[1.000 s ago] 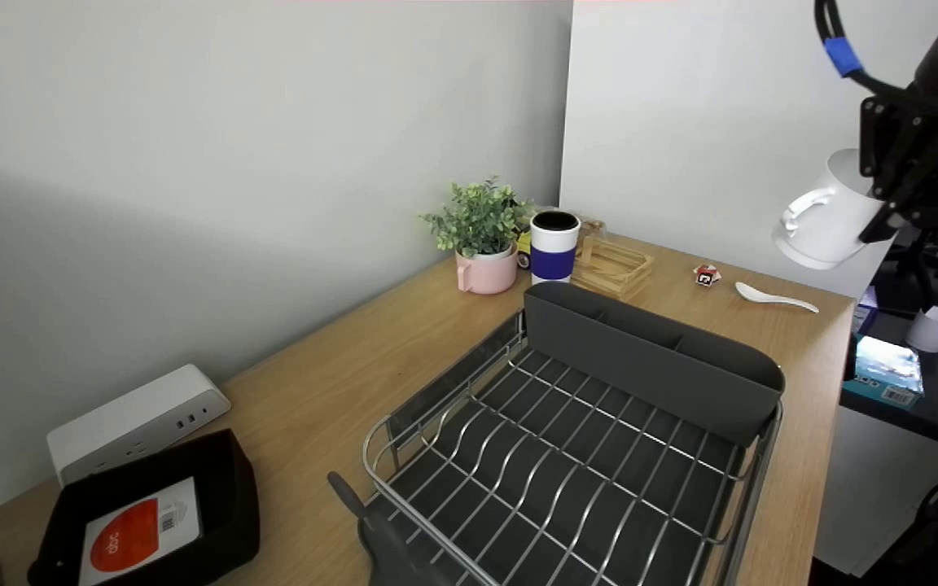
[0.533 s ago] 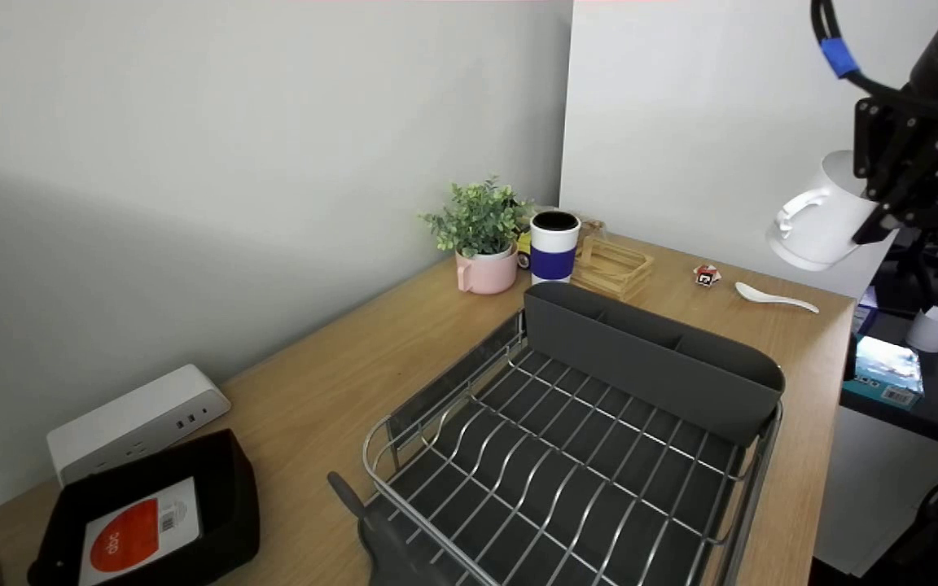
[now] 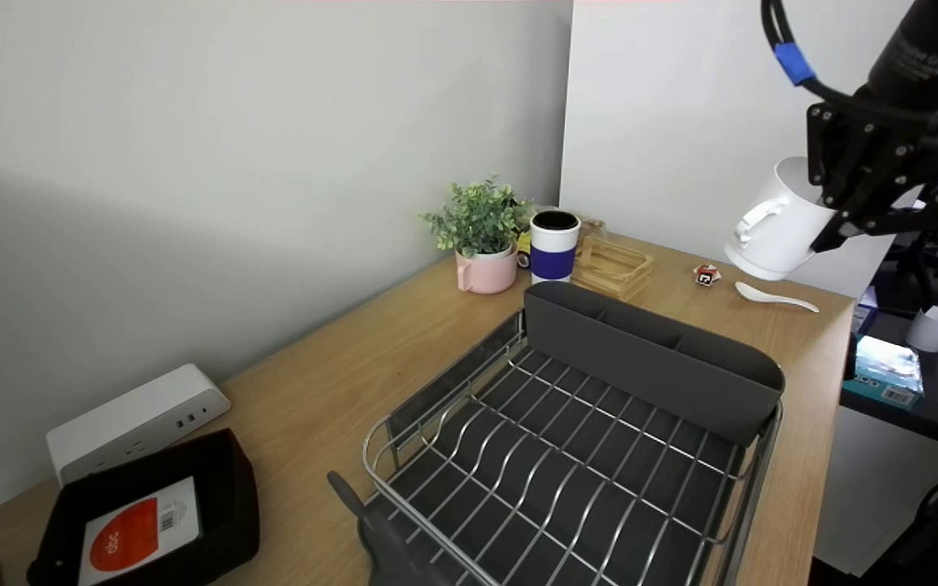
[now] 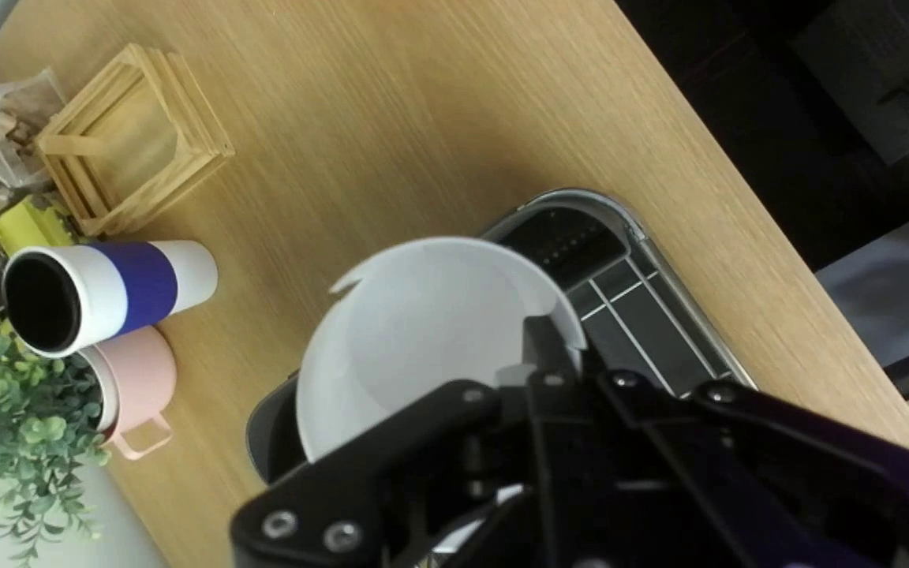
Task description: Put the mug into the plate dryer
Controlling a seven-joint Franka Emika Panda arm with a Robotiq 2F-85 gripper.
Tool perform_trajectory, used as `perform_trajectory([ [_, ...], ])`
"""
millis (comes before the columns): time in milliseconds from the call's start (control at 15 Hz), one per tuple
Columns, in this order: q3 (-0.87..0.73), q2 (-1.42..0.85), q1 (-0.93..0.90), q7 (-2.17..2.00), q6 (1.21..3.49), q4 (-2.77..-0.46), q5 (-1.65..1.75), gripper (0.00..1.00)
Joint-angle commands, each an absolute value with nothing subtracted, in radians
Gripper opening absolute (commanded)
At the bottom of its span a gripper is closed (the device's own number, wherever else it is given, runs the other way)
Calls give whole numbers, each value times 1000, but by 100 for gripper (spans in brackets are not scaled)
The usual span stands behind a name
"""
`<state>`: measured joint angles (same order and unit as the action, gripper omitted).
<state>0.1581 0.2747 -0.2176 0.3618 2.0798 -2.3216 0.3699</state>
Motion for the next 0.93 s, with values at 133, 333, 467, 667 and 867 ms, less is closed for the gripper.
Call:
perform_trajectory([
  [133, 171, 137, -238, 473, 2060, -2189, 342, 1],
  [333, 178, 78, -237, 504, 2049, -2131, 328, 1],
  [467, 177, 38, -233, 539, 2042, -2093, 302, 1],
  [667, 174, -32, -219, 539, 2038, -2037, 301, 1],
  [867, 172, -94, -209, 529, 2031, -1993, 313, 1],
])
